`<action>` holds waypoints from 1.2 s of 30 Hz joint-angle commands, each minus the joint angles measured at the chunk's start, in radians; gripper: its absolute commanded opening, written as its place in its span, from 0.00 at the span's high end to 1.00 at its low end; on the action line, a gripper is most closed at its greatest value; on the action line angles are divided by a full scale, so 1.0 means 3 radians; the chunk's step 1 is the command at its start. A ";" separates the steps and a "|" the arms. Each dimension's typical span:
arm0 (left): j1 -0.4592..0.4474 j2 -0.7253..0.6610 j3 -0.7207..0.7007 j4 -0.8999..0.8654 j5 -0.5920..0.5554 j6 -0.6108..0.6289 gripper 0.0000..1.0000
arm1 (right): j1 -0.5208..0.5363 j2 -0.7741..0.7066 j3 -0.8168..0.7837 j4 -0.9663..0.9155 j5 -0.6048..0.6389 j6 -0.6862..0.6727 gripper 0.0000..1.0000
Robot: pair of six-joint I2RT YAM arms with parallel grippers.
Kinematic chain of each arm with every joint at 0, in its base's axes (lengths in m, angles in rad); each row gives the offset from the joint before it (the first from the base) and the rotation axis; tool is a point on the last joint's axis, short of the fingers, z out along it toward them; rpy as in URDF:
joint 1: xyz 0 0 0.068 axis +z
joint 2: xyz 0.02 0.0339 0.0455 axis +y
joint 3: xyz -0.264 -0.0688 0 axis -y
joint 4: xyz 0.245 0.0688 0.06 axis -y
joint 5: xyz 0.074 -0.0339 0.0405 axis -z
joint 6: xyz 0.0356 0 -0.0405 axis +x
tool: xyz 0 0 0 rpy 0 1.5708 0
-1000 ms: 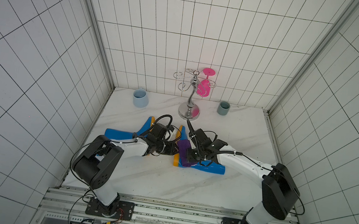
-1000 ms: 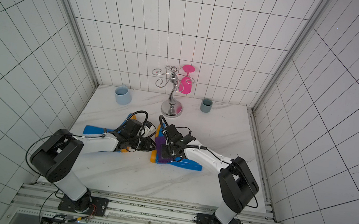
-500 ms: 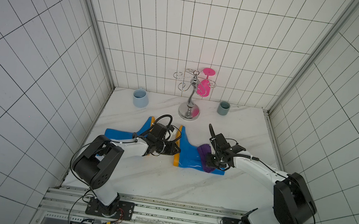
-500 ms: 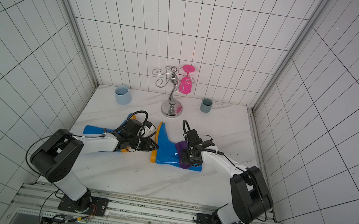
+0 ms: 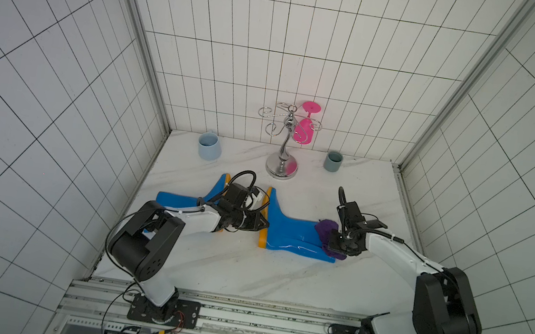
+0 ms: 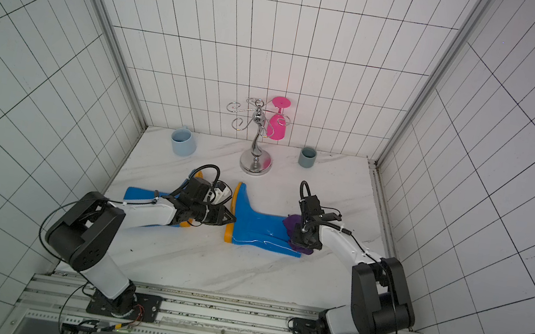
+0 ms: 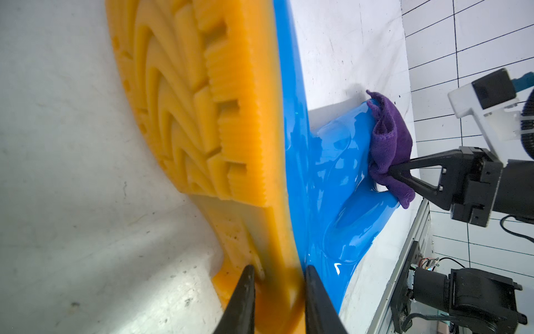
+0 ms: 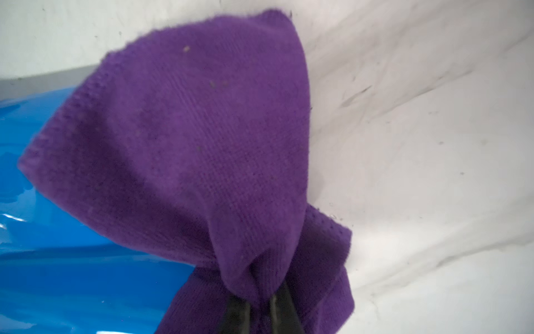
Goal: Wipe the rubber boots with a cloth
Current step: Wipe the dirt off the rubber boot.
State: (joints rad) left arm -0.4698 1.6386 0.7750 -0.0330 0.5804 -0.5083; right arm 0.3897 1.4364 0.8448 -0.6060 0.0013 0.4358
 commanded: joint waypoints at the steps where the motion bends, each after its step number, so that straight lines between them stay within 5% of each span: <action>1: -0.0011 0.0208 -0.0096 -0.0233 -0.0140 0.0018 0.94 | 0.0372 -0.0092 0.0512 -0.0246 0.0179 0.0030 1.00; 16: -0.0017 0.0203 -0.0099 -0.0243 -0.0171 0.0017 0.94 | 0.1798 0.0731 0.1219 -0.0053 0.0181 0.0285 1.00; 26: -0.0011 0.0203 -0.0103 -0.0238 -0.0155 0.0031 0.94 | 0.1838 0.0636 0.0707 -0.0347 0.0287 0.0418 1.00; 36: -0.0013 0.0210 -0.0102 -0.0228 -0.0125 0.0039 0.94 | 0.1338 -0.0065 -0.0086 -0.0538 0.0483 0.0757 1.00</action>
State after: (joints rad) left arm -0.4679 1.6398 0.7750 -0.0307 0.5850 -0.5072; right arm 0.8337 1.4597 0.8986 -0.6868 0.0975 0.6018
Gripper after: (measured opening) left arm 0.241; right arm 0.080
